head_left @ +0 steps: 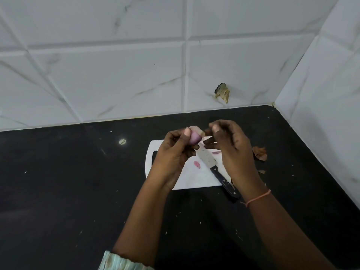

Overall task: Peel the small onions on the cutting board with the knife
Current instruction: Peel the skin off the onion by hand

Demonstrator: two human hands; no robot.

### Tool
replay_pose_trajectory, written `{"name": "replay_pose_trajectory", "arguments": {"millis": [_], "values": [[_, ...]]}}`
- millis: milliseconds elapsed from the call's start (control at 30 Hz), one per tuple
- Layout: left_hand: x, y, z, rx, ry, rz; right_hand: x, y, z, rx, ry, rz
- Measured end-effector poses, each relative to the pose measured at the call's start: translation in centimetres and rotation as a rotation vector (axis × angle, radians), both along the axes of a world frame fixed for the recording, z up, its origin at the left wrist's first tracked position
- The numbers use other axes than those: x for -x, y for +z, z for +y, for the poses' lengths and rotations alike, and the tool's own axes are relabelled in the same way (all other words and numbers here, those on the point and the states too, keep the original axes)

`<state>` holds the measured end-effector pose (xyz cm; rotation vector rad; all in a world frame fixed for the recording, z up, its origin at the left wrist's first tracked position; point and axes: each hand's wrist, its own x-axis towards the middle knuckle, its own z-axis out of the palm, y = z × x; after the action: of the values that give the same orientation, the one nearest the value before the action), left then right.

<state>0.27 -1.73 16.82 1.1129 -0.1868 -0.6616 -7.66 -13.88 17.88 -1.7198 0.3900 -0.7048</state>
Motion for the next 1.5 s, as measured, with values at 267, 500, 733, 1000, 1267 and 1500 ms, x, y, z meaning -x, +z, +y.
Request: {"name": "replay_pose_trajectory", "arguments": {"millis": [267, 500, 733, 1000, 1267, 1500], "values": [[0.4, 0.0, -0.4, -0.007, 0.032, -0.081, -0.3, -0.9, 0.3, 0.308, -0.119, -0.04], [0.2, -0.3, -0.5, -0.007, 0.036, 0.009, -0.2, -0.5, 0.2, 0.176, -0.112, 0.024], [0.1, -0.2, -0.6, 0.044, 0.028, 0.11, 0.0, 1.0, -0.3, -0.408, -0.11, -0.013], [0.1, -0.5, -0.6, 0.049, 0.016, 0.158, 0.2, -0.9, -3.8, -0.947, -0.277, -0.146], [0.2, -0.7, -1.0, 0.078, 0.007, 0.166, 1.0, -0.3, -0.5, -0.164, -0.021, 0.119], [0.2, -0.1, -0.9, 0.133, -0.002, 0.247, -0.1, -1.0, 0.4, 0.27, -0.143, 0.045]]}}
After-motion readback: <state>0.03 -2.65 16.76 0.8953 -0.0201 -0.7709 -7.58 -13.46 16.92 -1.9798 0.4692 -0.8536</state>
